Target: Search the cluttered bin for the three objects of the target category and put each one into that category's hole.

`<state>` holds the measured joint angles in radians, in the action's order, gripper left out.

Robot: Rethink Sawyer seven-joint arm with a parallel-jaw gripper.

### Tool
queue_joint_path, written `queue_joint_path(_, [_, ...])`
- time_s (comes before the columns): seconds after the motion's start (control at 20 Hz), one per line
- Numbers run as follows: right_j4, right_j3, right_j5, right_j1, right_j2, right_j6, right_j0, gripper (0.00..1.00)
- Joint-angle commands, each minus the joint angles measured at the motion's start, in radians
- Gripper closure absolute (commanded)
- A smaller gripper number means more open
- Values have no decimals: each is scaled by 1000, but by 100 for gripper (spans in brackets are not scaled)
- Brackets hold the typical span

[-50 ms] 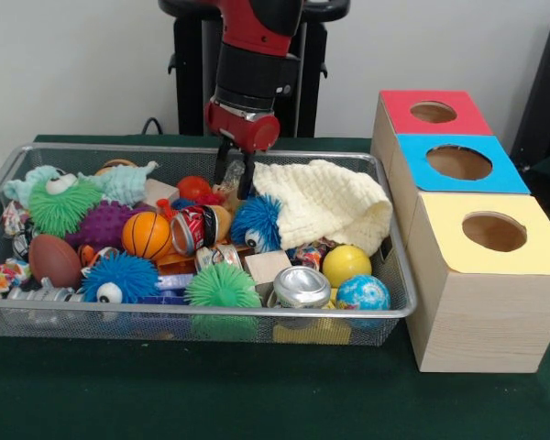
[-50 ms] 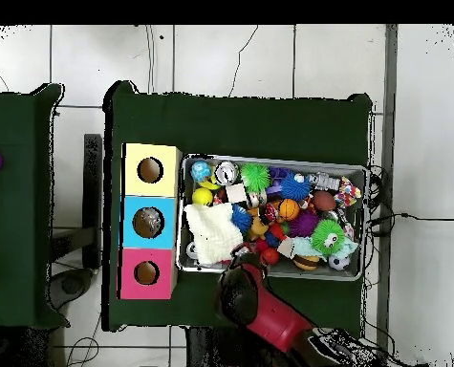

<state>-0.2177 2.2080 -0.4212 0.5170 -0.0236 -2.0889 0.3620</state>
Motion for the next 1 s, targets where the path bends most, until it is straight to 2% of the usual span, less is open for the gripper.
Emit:
queue_joint_path(0.05, [-68,-50,-89,-79,52,-296,-24,0])
queue_joint_path(0.35, [-60,-79,-130,-132,54,-316,-29,0])
queue_joint_path(0.9, [-44,-71,-129,-126,66,-320,-13,0])
queue_joint_path(0.95, [-45,-70,-129,-125,64,-319,-14,100])
queue_joint_path(1.0, [-40,-69,-136,-126,67,-324,-10,100])
